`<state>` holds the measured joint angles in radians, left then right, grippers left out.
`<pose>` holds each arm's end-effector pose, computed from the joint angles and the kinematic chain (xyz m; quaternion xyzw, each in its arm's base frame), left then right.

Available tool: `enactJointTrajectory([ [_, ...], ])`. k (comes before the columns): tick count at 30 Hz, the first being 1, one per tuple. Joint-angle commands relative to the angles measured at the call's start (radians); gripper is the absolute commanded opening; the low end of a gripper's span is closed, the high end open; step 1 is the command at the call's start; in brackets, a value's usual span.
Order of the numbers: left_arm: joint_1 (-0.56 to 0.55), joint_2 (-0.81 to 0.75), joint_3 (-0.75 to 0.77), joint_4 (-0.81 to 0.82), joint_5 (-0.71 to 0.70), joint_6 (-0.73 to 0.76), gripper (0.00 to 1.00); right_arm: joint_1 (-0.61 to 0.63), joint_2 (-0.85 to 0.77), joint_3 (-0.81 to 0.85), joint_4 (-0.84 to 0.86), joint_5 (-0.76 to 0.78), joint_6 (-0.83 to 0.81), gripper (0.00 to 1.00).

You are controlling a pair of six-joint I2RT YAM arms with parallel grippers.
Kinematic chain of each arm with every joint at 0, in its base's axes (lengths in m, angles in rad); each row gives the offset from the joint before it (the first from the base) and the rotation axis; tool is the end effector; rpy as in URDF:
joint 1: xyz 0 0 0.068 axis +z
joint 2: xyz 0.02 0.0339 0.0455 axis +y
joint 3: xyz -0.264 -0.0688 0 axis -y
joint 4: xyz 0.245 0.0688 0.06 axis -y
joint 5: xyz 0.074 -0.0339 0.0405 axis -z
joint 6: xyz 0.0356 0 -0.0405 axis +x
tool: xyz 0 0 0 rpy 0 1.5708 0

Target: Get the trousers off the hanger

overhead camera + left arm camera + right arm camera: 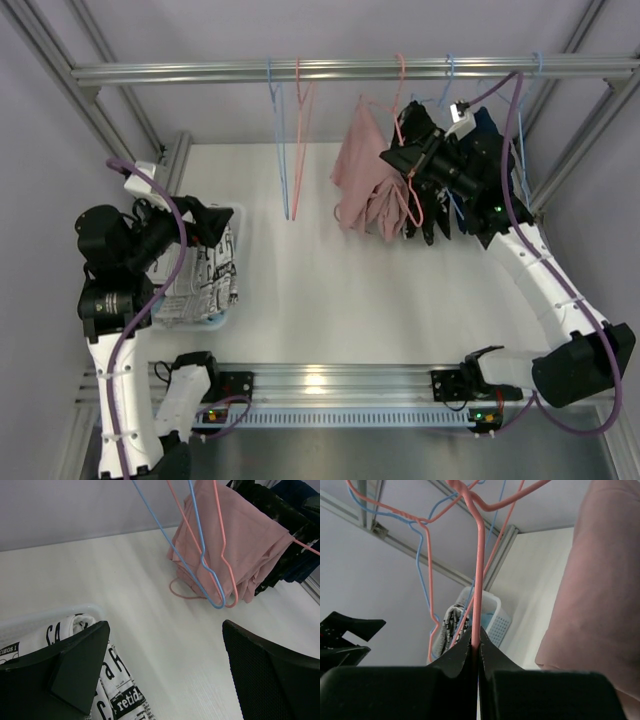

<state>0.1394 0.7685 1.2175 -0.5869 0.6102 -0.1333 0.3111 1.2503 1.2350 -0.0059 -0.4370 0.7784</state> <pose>0.1287 -0.0025 0.4432 0.0977 0.7395 -0.2246 0.6271 0.2705 0.1028 0.4180 0.0140 0.7137 0.4864 0.5038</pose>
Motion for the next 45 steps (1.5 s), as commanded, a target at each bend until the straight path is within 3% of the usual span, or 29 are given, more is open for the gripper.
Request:
enactJointTrajectory([
  [1,0.005,-0.017,-0.007,0.093,0.048,-0.011,0.99,-0.026,-0.069,0.064,0.202,-0.071,0.062,0.00],
  [14,0.003,0.075,0.088,0.173,0.157,0.041,0.99,-0.018,-0.176,0.095,0.238,-0.097,0.140,0.00],
  [17,-0.014,0.173,0.213,0.142,0.188,0.070,0.99,-0.007,-0.224,0.057,0.218,-0.091,0.139,0.00],
  [20,-0.124,0.299,0.338,0.049,0.110,0.188,0.99,0.000,-0.268,0.017,0.224,-0.083,0.139,0.00],
  [26,-0.579,0.492,0.553,-0.007,-0.196,0.319,0.99,0.005,-0.327,-0.009,0.196,-0.071,0.128,0.00],
  [29,-0.719,0.506,0.512,0.056,-0.312,0.328,0.99,0.006,-0.350,-0.003,0.146,-0.054,0.119,0.00],
  [31,-0.875,0.497,0.462,0.146,-0.410,0.356,0.99,0.006,-0.362,-0.012,0.078,-0.040,0.113,0.00],
  [33,-1.033,0.509,0.416,0.185,-0.574,0.405,0.99,0.008,-0.380,-0.022,0.051,-0.019,0.114,0.00],
  [36,-1.180,0.551,0.360,0.239,-0.760,0.443,0.99,0.008,-0.394,-0.045,0.041,-0.005,0.139,0.00],
  [40,-1.261,0.568,0.249,0.402,-0.834,0.478,0.99,0.006,-0.407,-0.058,0.047,-0.006,0.167,0.00],
  [45,-1.276,0.675,0.238,0.565,-0.883,0.518,0.99,0.008,-0.425,-0.069,0.043,-0.016,0.177,0.00],
])
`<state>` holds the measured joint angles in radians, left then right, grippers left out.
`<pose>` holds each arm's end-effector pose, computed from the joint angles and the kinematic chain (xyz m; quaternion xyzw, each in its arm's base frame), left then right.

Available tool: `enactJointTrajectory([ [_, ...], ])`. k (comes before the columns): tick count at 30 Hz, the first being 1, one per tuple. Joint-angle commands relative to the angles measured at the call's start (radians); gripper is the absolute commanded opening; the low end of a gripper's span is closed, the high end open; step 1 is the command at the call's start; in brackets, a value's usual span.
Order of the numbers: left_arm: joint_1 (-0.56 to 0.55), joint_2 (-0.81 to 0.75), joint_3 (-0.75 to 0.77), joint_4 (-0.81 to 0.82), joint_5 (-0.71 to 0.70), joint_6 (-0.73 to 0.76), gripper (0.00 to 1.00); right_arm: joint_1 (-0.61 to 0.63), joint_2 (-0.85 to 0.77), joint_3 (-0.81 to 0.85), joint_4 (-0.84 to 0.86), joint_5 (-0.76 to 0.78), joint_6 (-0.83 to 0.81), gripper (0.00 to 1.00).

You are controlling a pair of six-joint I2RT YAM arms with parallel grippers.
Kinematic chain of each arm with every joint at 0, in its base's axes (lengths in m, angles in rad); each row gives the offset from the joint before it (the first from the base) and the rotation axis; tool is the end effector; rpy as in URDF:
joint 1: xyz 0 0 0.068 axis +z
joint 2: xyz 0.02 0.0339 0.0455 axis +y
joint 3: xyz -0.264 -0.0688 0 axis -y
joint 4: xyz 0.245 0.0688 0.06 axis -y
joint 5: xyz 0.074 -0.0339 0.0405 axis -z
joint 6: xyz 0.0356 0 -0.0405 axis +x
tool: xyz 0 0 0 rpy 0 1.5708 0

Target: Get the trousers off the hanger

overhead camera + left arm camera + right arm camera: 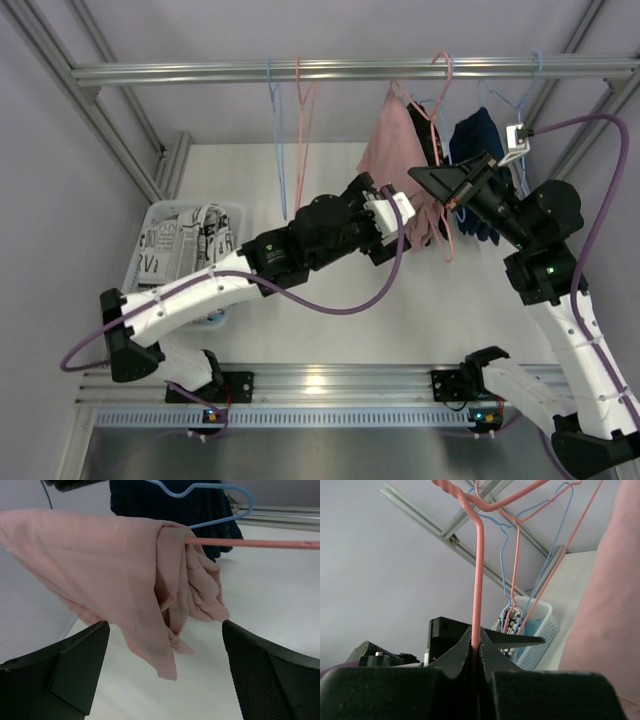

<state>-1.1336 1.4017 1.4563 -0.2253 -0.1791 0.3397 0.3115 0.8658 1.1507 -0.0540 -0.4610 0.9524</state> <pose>0.1431 -0.2912 0.4285 0.4691 0.6030 -0.1850 0.6182 0.1572 0.0673 0.4652 0.0205 0.6302 0.5653 0.5319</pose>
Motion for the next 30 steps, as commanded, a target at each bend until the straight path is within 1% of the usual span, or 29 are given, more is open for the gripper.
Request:
enactJointTrajectory([
  [1,-0.002,0.054,-0.010,0.219,-0.091,0.067,0.99,0.006,-0.044,0.011,0.085,0.012,0.003,0.00],
  [3,0.000,0.077,-0.025,0.314,-0.079,0.079,0.99,0.008,-0.057,0.006,0.080,0.013,0.000,0.00],
  [6,0.004,0.103,-0.045,0.380,-0.056,0.087,0.99,0.008,-0.070,0.001,0.074,0.016,-0.001,0.00],
  [10,0.029,0.137,-0.022,0.403,-0.062,0.053,0.99,0.008,-0.085,-0.002,0.065,0.015,0.002,0.00],
  [13,0.060,0.166,0.010,0.397,-0.072,0.038,0.97,0.008,-0.094,-0.011,0.060,0.013,0.002,0.00],
  [16,0.080,0.163,0.009,0.382,-0.043,0.027,0.96,0.008,-0.102,-0.019,0.056,0.019,-0.007,0.00],
  [17,0.081,0.152,0.000,0.376,-0.001,0.027,0.96,0.008,-0.108,-0.022,0.019,0.027,-0.015,0.00],
  [19,0.081,0.108,-0.051,0.356,0.058,0.019,0.98,0.006,-0.122,-0.040,0.005,0.030,-0.021,0.00],
  [20,0.081,0.062,-0.072,0.333,0.094,0.016,0.99,0.008,-0.126,-0.046,-0.003,0.036,-0.027,0.00],
  [21,0.081,0.036,-0.123,0.319,0.166,0.012,0.99,0.008,-0.132,-0.064,-0.004,0.038,-0.027,0.00],
  [24,0.081,-0.042,-0.191,0.264,0.249,0.001,0.99,0.008,-0.152,-0.101,0.017,0.022,-0.033,0.00],
  [27,0.081,-0.076,-0.234,0.230,0.227,-0.002,0.99,0.008,-0.165,-0.135,0.077,-0.024,-0.026,0.00],
  [30,0.080,-0.107,-0.281,0.247,0.219,0.027,0.99,0.009,-0.169,-0.147,0.089,-0.033,-0.021,0.00],
])
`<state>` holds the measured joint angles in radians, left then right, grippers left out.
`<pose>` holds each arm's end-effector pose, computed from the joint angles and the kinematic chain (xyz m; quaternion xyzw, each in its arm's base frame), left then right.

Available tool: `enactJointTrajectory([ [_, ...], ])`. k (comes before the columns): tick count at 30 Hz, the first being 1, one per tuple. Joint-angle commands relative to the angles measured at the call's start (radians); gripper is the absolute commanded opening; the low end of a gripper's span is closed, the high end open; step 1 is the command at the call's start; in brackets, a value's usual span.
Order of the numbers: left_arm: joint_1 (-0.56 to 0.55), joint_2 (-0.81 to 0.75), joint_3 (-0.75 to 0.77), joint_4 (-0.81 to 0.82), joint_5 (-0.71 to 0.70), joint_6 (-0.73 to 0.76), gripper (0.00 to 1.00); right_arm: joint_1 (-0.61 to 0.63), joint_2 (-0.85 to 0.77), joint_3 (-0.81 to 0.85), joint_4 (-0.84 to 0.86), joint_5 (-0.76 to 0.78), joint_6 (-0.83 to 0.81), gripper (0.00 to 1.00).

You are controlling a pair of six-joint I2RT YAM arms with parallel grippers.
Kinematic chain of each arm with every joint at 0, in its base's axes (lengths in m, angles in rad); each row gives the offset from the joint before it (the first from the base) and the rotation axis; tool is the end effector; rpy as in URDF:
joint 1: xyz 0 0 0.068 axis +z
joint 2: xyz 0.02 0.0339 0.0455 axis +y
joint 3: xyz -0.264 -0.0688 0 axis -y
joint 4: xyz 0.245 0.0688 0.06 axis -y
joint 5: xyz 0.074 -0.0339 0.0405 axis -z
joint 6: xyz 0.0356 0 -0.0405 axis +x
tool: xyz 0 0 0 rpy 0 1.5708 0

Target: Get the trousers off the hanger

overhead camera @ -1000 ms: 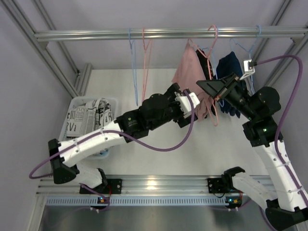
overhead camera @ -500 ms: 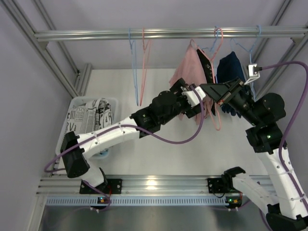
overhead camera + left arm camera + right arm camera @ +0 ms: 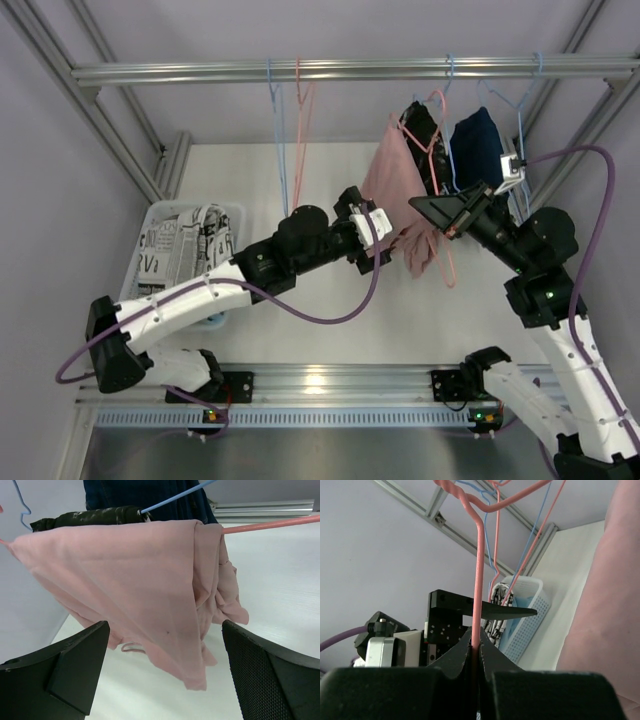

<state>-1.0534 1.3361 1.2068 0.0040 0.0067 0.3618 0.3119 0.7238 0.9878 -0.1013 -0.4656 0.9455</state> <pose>0.1571 -0.2765 0.3845 0.4892 0.5685 -0.2266 0.6214 0.1354 0.0605 0.4273 0.0291 0.6533 0.5570 0.5120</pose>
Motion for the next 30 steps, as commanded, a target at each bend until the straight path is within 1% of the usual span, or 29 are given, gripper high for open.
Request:
enactJointTrajectory([
  [1,0.000,-0.041,-0.035,0.019,0.024,0.003,0.99,0.009,-0.023,0.017,0.140,-0.027,-0.011,0.00],
  [5,-0.008,-0.009,-0.001,0.025,0.004,0.002,0.99,0.009,-0.001,0.029,0.169,-0.018,0.032,0.00],
  [9,-0.048,0.006,-0.004,0.054,-0.027,0.118,0.99,0.013,0.028,0.060,0.178,-0.005,0.065,0.00],
  [14,-0.049,0.043,0.030,0.100,-0.065,0.129,0.99,0.021,0.037,0.071,0.176,-0.008,0.073,0.00],
  [16,-0.049,0.063,0.033,0.123,-0.083,0.157,0.99,0.026,0.045,0.071,0.178,-0.016,0.078,0.00],
  [18,-0.049,0.089,0.048,0.149,-0.134,0.170,0.99,0.030,0.046,0.072,0.189,-0.018,0.082,0.00],
  [21,-0.040,0.141,0.085,0.177,-0.201,0.172,0.99,0.035,0.049,0.080,0.190,-0.024,0.084,0.00],
  [25,-0.020,0.166,0.105,0.189,-0.159,0.137,0.99,0.036,0.048,0.092,0.180,-0.025,0.072,0.00],
  [28,-0.017,0.176,0.117,0.206,-0.184,0.124,0.99,0.038,0.046,0.100,0.175,-0.028,0.065,0.00],
  [30,-0.008,0.181,0.120,0.215,-0.192,0.109,0.95,0.038,0.042,0.101,0.169,-0.027,0.058,0.00],
])
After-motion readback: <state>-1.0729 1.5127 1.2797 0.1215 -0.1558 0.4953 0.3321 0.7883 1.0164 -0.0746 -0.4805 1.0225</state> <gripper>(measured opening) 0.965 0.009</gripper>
